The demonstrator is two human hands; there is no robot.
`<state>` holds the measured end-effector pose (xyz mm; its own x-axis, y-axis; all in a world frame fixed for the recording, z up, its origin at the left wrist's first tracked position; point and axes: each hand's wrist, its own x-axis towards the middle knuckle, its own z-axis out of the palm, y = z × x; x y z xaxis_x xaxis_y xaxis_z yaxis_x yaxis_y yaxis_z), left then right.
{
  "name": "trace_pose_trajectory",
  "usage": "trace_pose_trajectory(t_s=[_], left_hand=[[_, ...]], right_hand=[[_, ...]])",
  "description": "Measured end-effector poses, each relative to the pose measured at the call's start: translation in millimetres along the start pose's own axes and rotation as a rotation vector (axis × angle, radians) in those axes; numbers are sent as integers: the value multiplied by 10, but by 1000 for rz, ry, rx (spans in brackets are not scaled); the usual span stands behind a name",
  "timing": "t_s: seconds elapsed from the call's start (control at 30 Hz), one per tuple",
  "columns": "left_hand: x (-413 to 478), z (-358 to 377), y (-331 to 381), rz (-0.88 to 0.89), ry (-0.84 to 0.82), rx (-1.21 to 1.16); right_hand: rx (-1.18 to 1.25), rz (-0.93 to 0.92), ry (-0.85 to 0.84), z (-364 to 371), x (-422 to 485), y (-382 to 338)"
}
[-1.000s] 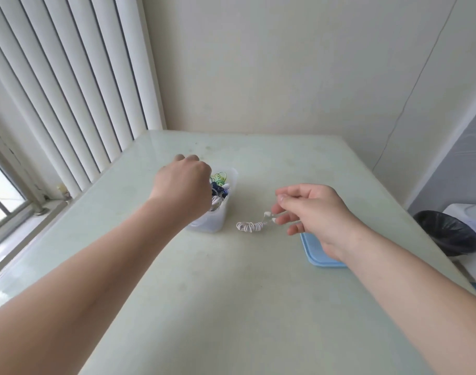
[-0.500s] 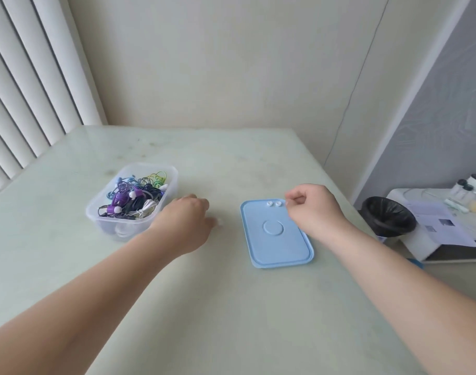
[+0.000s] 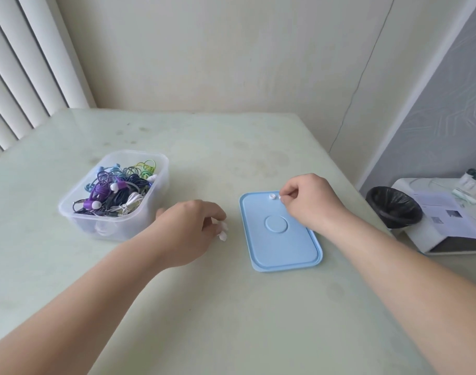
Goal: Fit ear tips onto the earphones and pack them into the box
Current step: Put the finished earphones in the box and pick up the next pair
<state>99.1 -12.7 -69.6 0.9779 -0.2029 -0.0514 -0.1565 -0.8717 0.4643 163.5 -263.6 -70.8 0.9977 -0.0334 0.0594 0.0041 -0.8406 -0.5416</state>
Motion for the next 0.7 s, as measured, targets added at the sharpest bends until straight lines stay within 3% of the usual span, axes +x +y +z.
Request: trace_pose_trajectory(t_s=[0.23,0.5,0.7], left_hand=[[-130,25,-5,66,58,-30],[-388,135,273,69,26,-620],[-525,306,311,132,-45,-932]], right_hand=[[247,3,91,-118,-247,-139],[973,225,-38,-116,-1279,-330],[1182,319,-45,5,-1544,-243]])
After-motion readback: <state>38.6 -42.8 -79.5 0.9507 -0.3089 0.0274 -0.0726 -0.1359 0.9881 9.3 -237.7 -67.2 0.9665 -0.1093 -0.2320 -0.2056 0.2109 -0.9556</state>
